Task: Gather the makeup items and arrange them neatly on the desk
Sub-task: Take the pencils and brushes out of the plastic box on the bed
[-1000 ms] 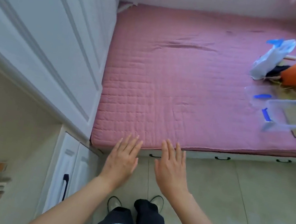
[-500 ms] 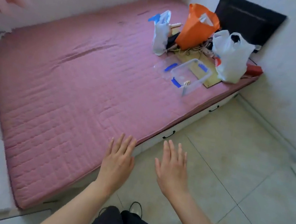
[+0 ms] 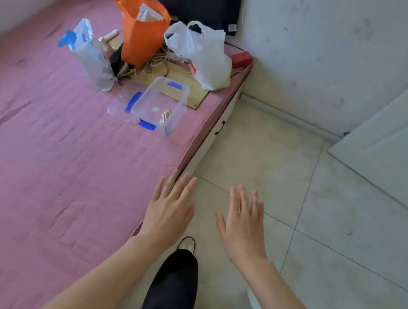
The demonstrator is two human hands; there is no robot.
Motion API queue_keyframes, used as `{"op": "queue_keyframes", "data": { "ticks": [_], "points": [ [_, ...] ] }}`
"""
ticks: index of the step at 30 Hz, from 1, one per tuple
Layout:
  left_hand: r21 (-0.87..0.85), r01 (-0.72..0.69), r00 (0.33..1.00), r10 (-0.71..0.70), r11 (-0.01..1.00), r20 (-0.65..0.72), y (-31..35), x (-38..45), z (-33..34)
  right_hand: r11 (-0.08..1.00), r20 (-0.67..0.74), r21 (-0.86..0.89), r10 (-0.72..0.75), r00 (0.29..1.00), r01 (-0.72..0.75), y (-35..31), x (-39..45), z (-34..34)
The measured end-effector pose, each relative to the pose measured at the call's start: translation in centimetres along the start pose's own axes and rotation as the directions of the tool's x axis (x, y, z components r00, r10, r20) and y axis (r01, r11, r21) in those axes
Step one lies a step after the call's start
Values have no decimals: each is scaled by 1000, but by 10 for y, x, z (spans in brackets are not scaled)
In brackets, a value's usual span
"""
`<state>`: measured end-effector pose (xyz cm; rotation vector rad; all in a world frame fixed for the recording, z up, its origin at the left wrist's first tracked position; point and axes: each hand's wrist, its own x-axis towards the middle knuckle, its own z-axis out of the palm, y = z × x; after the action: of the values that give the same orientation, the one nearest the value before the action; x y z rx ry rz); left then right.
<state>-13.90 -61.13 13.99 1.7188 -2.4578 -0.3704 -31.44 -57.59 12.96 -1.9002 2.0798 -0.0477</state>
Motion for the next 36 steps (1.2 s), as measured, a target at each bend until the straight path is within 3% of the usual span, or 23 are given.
{"op": "queue_keyframes", "data": {
  "ticks": [9, 18, 36],
  "points": [
    [14, -195, 981, 195, 981, 14, 13, 153, -17, 981, -101, 33, 195, 976, -193, 41, 104, -52],
    [-8, -228, 974, 228, 974, 13, 44, 269, -12, 975, -126, 49, 222, 967, -218, 89, 190, -90],
    [-44, 162, 985, -164, 986, -48, 117, 409, 12, 994, -11, 57, -89, 996, 89, 209, 384, -159]
  ]
}}
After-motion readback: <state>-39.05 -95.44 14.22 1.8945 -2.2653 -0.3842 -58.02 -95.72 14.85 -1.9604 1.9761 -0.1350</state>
